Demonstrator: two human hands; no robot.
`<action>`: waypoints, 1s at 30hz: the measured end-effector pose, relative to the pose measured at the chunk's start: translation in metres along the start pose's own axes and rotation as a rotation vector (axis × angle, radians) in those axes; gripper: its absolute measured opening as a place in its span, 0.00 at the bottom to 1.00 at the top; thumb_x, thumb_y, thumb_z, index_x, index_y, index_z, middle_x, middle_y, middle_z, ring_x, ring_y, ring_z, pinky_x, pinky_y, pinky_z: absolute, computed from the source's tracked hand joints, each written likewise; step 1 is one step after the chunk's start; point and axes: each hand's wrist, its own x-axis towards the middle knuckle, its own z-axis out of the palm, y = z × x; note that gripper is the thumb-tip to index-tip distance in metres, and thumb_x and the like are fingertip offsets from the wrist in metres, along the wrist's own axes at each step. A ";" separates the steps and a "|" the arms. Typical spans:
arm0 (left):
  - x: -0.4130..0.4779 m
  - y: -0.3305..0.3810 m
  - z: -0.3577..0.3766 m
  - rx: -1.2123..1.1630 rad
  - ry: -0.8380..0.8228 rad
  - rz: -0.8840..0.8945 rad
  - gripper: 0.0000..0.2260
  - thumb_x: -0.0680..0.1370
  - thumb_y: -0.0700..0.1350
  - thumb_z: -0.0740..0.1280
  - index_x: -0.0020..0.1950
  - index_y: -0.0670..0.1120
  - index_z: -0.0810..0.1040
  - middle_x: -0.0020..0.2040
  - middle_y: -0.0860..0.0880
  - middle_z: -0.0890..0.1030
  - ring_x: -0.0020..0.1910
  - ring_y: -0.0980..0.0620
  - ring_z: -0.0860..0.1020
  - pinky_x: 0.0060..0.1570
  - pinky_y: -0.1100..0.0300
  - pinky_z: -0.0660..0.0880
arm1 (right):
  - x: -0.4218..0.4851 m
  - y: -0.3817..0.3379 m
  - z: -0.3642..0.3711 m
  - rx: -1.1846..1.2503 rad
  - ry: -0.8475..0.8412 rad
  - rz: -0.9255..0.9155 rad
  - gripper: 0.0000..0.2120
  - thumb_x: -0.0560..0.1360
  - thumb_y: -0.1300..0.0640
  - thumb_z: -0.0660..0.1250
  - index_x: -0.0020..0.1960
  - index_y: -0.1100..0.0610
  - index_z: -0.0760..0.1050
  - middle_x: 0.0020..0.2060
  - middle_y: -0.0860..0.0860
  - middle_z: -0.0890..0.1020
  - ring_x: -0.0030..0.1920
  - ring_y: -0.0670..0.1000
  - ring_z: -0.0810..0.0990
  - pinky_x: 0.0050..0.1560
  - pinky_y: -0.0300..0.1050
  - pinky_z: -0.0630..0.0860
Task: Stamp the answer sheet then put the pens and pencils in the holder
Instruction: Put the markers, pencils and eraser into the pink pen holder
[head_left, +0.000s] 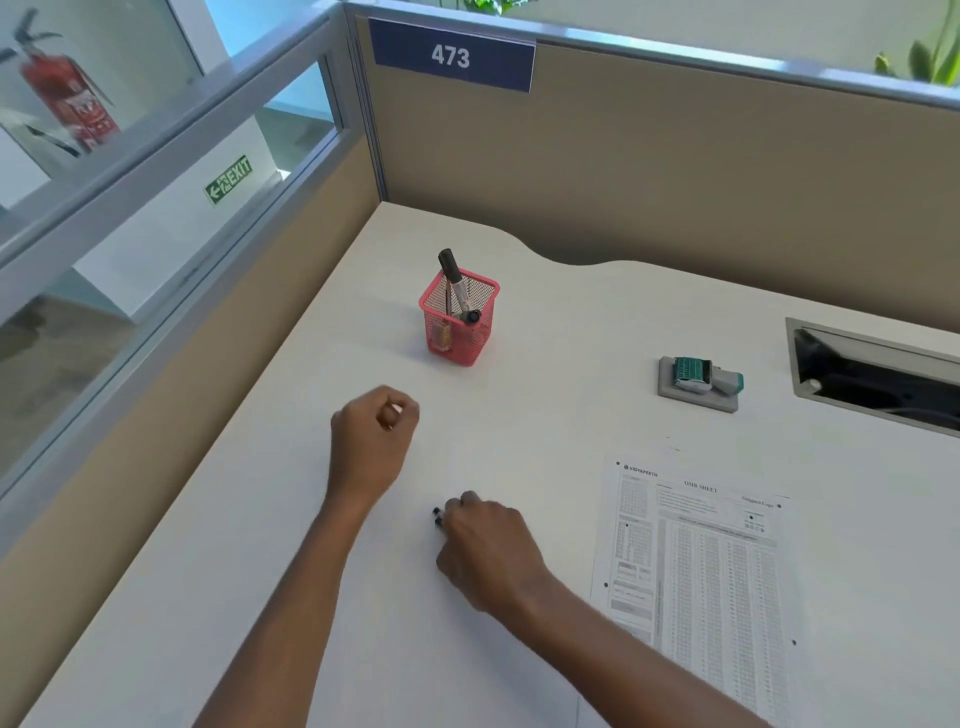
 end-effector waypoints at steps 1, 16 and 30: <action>-0.009 -0.004 0.002 -0.044 -0.035 -0.033 0.05 0.74 0.40 0.71 0.38 0.46 0.81 0.29 0.51 0.79 0.26 0.54 0.74 0.32 0.61 0.72 | 0.004 0.007 -0.002 0.046 0.015 0.058 0.03 0.73 0.61 0.62 0.42 0.59 0.68 0.45 0.59 0.77 0.42 0.63 0.78 0.36 0.49 0.64; -0.057 0.012 0.028 -0.585 -0.522 -0.381 0.09 0.76 0.43 0.71 0.54 0.42 0.80 0.42 0.39 0.85 0.38 0.39 0.84 0.35 0.52 0.80 | 0.024 0.069 -0.031 1.358 0.153 0.291 0.10 0.76 0.63 0.69 0.47 0.72 0.77 0.37 0.64 0.81 0.36 0.59 0.82 0.39 0.48 0.81; 0.038 0.037 -0.037 -0.118 -0.011 0.149 0.05 0.76 0.42 0.71 0.52 0.47 0.82 0.34 0.45 0.79 0.23 0.51 0.76 0.26 0.62 0.75 | 0.042 0.100 -0.098 1.118 0.373 0.342 0.07 0.79 0.60 0.66 0.46 0.61 0.81 0.30 0.51 0.69 0.28 0.49 0.64 0.25 0.38 0.61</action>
